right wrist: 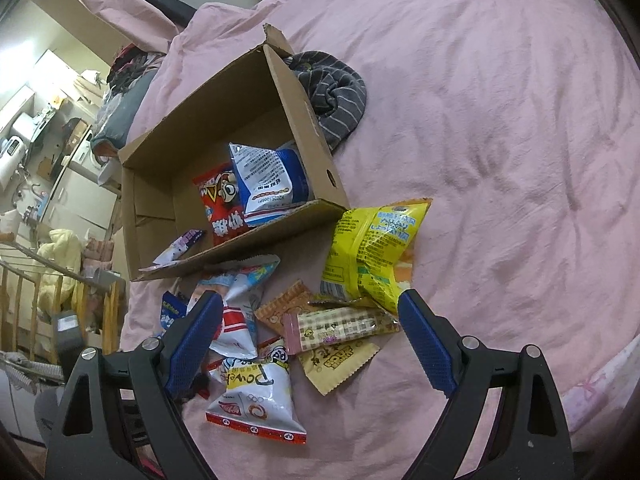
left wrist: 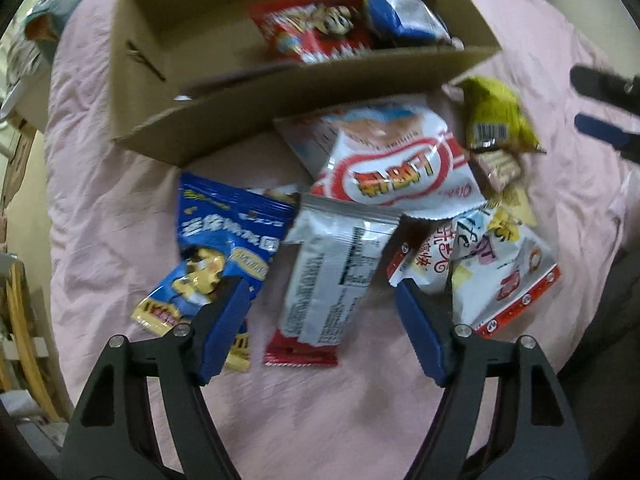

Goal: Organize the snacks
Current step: 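Withdraw both grippers from the box toward the remaining snacks, then grasp the white wrapped bar with the left gripper while the right gripper grasps the Dowel bag, then carry both packets over the box and open both grippers to drop them, then withdraw both grippers from the box toward the snack pile, then grasp the blue snack bag with the left gripper while the right gripper grasps the shrimp flakes bag, then carry both bags over the box and open both grippers to drop them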

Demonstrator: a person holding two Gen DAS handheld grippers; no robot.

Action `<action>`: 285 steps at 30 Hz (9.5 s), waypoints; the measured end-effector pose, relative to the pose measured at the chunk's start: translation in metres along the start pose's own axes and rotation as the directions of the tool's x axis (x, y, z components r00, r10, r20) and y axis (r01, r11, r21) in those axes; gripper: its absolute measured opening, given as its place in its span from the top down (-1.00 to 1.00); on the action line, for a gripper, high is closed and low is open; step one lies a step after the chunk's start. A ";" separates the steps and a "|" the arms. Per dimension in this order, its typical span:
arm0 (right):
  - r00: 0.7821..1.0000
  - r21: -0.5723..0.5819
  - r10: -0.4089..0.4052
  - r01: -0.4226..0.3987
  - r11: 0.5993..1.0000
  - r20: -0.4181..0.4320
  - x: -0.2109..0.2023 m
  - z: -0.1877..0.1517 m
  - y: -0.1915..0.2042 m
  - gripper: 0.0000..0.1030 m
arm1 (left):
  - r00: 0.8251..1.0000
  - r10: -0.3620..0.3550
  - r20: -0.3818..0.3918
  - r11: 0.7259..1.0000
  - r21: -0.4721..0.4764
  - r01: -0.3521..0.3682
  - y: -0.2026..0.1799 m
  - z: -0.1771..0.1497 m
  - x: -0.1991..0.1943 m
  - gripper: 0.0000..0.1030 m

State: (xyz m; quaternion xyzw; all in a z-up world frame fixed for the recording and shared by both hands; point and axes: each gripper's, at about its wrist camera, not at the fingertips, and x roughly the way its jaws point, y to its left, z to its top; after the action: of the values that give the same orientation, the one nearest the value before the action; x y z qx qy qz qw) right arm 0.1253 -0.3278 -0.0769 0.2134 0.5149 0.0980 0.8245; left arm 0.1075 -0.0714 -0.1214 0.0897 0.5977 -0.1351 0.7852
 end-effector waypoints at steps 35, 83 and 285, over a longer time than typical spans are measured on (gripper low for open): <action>0.899 -0.323 -0.065 -0.088 0.942 -0.434 0.089 -0.071 0.081 0.02 | 0.992 0.024 0.122 0.969 -0.248 0.007 0.065 -0.014 -0.053 0.43; 0.993 -0.128 0.068 -0.056 0.990 0.093 0.057 0.124 0.079 0.05 | 0.951 0.104 0.292 0.959 -0.282 -0.019 0.104 0.129 -0.068 0.43; 0.975 -0.095 0.219 -0.222 0.970 -0.045 0.024 0.089 0.103 -0.10 | 0.967 0.069 0.247 0.947 -0.322 0.015 0.098 0.114 -0.100 0.55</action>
State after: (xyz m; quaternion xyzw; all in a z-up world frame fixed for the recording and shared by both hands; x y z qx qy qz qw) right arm 0.2209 -0.2494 -0.0163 0.2264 0.4964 0.2182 0.8091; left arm 0.2183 -0.0024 0.0038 -0.0490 0.5045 -0.0356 0.8613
